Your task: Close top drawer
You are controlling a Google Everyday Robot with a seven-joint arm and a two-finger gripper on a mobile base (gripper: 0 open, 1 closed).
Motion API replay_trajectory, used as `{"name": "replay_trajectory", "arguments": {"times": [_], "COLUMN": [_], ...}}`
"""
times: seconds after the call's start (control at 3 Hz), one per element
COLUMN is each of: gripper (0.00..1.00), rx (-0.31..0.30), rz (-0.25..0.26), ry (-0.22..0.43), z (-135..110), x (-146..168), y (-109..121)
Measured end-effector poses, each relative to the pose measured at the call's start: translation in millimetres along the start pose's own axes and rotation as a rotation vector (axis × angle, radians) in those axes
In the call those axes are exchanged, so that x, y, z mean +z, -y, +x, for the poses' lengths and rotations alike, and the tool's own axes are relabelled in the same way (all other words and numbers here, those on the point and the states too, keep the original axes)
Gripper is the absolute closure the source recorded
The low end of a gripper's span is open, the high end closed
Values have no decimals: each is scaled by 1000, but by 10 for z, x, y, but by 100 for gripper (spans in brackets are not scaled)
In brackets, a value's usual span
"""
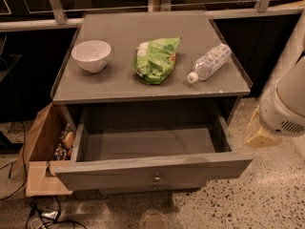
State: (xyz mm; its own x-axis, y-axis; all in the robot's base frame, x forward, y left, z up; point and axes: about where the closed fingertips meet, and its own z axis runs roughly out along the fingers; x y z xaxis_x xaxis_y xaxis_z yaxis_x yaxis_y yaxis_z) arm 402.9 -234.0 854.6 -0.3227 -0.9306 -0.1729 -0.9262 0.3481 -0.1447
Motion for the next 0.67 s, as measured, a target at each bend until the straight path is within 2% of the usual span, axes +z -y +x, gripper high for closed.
{"name": "replay_trajectory", "arguments": {"times": [0.33, 0.67], "gripper": [100, 100], "rx": [-11, -47], "rz": [-70, -165], "ry": [-3, 10], "z": [75, 138], "x": [420, 1204], "y": [-45, 60]}}
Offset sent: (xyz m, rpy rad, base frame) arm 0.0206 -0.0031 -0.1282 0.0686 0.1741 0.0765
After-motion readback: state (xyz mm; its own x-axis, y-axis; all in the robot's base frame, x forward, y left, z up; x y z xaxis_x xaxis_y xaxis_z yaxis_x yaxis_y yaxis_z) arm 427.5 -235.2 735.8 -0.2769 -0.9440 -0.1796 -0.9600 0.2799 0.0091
